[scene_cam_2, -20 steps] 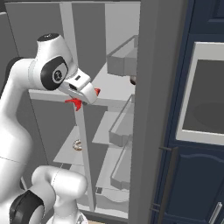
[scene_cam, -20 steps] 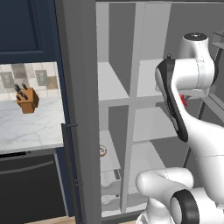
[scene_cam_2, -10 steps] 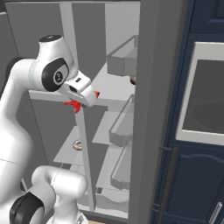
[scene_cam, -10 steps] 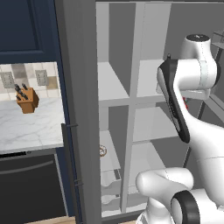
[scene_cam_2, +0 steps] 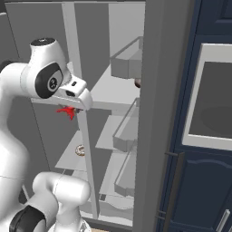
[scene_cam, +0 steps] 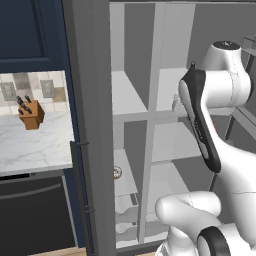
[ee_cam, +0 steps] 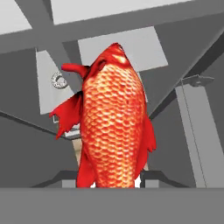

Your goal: There's a fish in the fridge that needs to be moved to the freezer for freezing. Pick up the fish from the fridge, place it on any shelf in the freezer, and close the fridge and freezer doors when done.

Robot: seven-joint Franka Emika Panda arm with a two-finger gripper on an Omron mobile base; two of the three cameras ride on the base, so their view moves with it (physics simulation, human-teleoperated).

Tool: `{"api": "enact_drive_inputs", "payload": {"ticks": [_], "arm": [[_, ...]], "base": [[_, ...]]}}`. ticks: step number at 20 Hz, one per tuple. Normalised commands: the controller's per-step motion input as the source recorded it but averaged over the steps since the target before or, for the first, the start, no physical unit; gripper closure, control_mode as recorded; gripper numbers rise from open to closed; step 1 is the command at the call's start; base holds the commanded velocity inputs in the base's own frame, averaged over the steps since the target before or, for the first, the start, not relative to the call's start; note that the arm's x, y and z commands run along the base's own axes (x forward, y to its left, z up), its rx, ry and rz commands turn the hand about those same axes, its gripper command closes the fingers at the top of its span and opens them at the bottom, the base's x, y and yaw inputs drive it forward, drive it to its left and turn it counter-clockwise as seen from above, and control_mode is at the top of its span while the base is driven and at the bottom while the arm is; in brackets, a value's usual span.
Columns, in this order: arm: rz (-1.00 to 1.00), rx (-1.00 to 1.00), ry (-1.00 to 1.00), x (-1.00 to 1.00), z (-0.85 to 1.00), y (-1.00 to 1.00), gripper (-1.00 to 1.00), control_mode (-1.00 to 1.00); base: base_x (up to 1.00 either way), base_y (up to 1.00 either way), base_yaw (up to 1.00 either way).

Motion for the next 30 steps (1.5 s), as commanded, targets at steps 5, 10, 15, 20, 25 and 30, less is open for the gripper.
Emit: {"api": "enact_drive_inputs", "payload": {"ticks": [5,10,15,20,25,30], "arm": [[0.47,-0.01,-0.03,0.00,0.00,0.72,1.00,-1.00],[0.19,0.00,0.00,0.13,0.00,0.49,1.00,-1.00],[0.12,0.01,0.00,0.15,0.00,0.03,1.00,-1.00],[0.02,-0.02,-0.03,0.51,0.00,0.43,1.00,-1.00],[0.00,-0.03,-0.03,0.53,0.00,0.27,1.00,-1.00],[0.00,-0.01,0.00,0.38,-0.02,0.30,1.00,-1.00]], "base": [[0.00,0.00,0.00],[0.00,0.00,0.00],[0.00,0.00,0.00],[0.00,0.00,0.00],[0.00,0.00,0.00],[0.00,0.00,0.00]]}}
